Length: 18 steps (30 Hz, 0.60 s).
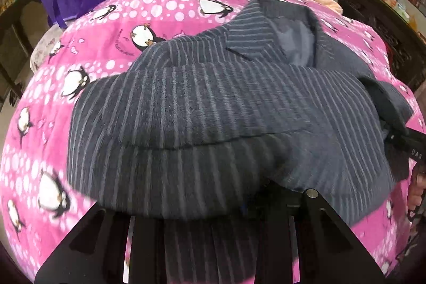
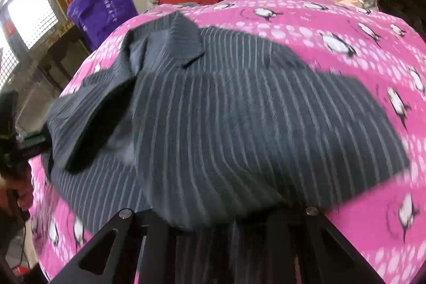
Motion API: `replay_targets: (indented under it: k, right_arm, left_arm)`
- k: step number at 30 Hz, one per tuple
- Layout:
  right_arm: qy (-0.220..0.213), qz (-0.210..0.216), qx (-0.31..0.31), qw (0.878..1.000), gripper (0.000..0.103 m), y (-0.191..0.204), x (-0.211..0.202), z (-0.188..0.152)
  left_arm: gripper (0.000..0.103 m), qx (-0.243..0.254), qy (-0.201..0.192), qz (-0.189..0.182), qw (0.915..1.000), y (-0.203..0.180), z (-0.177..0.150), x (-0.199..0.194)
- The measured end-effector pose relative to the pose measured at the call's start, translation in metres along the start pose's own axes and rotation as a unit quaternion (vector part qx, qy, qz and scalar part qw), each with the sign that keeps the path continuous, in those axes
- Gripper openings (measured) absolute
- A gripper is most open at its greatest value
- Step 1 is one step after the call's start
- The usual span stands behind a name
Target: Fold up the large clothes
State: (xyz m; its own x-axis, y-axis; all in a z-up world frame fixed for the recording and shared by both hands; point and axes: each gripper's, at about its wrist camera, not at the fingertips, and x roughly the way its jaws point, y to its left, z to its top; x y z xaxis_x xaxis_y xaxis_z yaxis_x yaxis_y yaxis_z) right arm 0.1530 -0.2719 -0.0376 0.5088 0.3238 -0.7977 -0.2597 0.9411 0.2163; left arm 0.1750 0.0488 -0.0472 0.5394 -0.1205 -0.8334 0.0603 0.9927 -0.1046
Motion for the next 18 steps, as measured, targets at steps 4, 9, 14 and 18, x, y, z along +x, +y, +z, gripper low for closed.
replay_targets:
  k: [4, 9, 14, 18]
  right_arm:
    - [-0.043, 0.002, -0.006, 0.999, 0.018, -0.004, 0.0, 0.045]
    - [-0.087, 0.01, 0.013, 0.996, 0.018, -0.012, -0.004, 0.098]
    - [-0.11, 0.008, 0.012, 0.994, 0.018, -0.007, -0.014, 0.108]
    - [-0.11, -0.005, 0.007, 0.994, 0.018, -0.007, -0.015, 0.094]
  left_arm:
    - [0.028, -0.014, -0.031, 0.014, 0.9993, 0.012, 0.037, 0.004]
    - [0.028, -0.046, -0.06, 0.033, 0.9966, 0.028, 0.091, 0.003]
    - [0.028, -0.068, -0.082, 0.036, 0.9936, 0.036, 0.094, -0.005]
    - [0.028, -0.074, -0.094, 0.027, 0.9924, 0.028, 0.08, -0.007]
